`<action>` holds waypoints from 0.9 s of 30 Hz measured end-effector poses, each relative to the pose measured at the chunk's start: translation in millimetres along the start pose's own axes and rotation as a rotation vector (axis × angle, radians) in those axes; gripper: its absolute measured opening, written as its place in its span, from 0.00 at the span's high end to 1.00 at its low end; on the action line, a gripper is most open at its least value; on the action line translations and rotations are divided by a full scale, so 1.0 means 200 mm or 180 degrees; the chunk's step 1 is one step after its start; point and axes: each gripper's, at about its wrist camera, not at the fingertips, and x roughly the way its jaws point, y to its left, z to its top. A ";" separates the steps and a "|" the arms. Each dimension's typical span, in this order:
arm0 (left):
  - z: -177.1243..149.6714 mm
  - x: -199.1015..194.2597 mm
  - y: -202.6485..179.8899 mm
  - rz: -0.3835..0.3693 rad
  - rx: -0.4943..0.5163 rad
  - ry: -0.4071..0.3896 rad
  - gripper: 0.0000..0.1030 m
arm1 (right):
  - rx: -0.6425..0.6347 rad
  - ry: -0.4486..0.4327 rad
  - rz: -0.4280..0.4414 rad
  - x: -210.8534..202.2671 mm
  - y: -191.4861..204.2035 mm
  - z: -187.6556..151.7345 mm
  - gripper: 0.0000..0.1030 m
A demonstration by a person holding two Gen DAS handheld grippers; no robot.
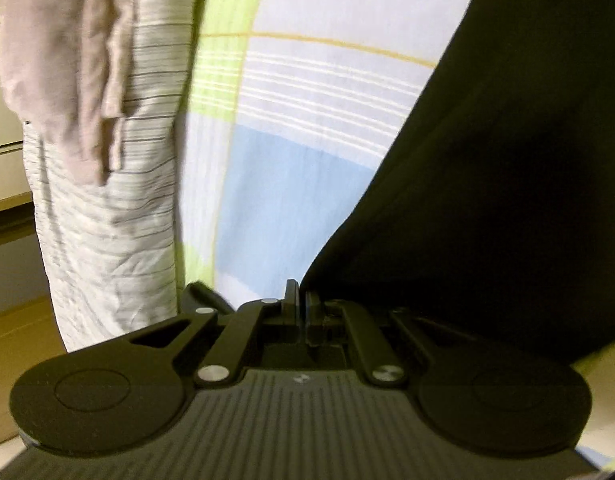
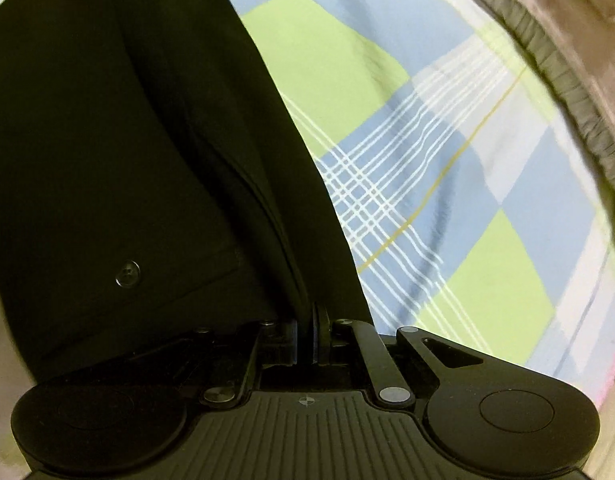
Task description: Fold clothes
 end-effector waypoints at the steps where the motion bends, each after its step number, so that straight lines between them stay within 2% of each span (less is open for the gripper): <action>1: 0.01 0.02 0.00 0.0000 -0.0033 0.0005 0.98 | 0.0040 -0.0025 0.0011 0.02 -0.01 0.00 0.97; 4: 0.05 0.08 0.01 -0.0002 -0.0132 0.0018 0.98 | 0.0222 -0.0147 0.0011 -0.02 -0.03 -0.03 0.97; 9: 0.02 0.07 0.07 0.0025 -0.0374 -0.0049 0.97 | 0.0636 -0.0318 -0.0019 -0.08 -0.09 -0.06 0.97; 13: 0.05 0.10 0.05 0.0088 -0.0389 -0.0059 0.97 | 0.0754 -0.0364 -0.0052 -0.07 -0.11 -0.06 0.97; 15: 0.06 0.11 0.03 0.0152 -0.0398 -0.0032 0.92 | 0.0805 -0.0384 -0.0065 -0.06 -0.12 -0.06 0.96; 16: 0.06 0.12 0.02 0.0204 -0.0405 -0.0014 0.90 | 0.0870 -0.0415 -0.0087 -0.06 -0.13 -0.07 0.92; 18: 0.06 0.11 0.01 0.0332 -0.0461 -0.0015 0.78 | 0.1049 -0.0500 -0.0268 -0.08 -0.15 -0.10 0.74; 19: 0.05 0.10 0.01 0.0382 -0.0504 -0.0024 0.74 | 0.1142 -0.0548 -0.0384 -0.09 -0.15 -0.12 0.55; 20: 0.04 0.09 0.03 0.0426 -0.0557 -0.0031 0.69 | 0.1256 -0.0611 -0.0550 -0.12 -0.16 -0.14 0.50; 24: -0.01 0.04 0.09 0.0428 -0.0738 -0.0047 0.63 | 0.1980 -0.0726 -0.0941 -0.26 -0.23 -0.26 0.50; 27: -0.05 -0.02 0.13 0.0311 -0.0938 -0.0135 0.64 | 0.2447 -0.0823 -0.0733 -0.32 -0.22 -0.35 0.50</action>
